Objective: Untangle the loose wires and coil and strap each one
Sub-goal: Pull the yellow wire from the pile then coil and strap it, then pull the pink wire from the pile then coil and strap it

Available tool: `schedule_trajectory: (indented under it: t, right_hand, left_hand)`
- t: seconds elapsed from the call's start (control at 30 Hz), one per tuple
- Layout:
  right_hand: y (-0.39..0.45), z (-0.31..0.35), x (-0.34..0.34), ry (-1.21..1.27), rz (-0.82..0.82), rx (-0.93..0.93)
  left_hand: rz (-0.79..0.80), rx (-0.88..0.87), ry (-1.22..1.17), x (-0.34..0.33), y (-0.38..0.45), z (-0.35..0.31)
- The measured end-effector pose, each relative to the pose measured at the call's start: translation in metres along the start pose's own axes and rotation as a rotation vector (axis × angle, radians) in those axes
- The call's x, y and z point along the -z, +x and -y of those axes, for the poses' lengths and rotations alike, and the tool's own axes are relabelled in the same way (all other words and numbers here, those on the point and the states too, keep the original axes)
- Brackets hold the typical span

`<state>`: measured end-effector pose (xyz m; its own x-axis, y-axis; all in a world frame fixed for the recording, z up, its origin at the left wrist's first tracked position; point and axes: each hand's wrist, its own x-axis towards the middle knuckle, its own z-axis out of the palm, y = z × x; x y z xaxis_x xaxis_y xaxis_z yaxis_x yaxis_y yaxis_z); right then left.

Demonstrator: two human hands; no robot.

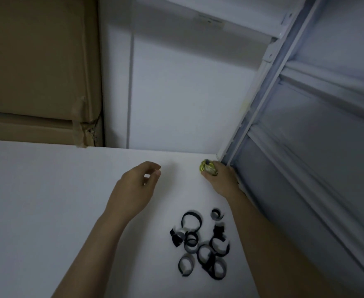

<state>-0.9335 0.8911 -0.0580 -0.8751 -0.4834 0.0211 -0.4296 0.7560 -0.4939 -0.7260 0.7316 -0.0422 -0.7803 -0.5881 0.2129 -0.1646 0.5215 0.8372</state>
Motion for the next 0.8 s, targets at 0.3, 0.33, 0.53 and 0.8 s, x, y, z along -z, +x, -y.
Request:
schedule_trajectory:
  t: [0.3, 0.33, 0.53, 0.8]
  right_hand:
    - [-0.043, 0.013, 0.004, 0.028, -0.295, 0.226]
    - [-0.051, 0.016, 0.003, 0.026, -0.275, 0.287]
    - [-0.081, 0.071, -0.007, -0.153, -0.064, 0.593]
    - [-0.160, 0.207, -0.072, -0.094, 0.124, 0.781]
  left_hand:
    - [-0.161, -0.039, 0.205, 0.000, -0.001, 0.006]
    - [-0.189, -0.027, 0.248, 0.001, -0.003, 0.006]
    - [-0.189, 0.107, 0.582, 0.049, -0.035, 0.015]
    - [-0.262, 0.421, 0.915, 0.193, -0.137, 0.041]
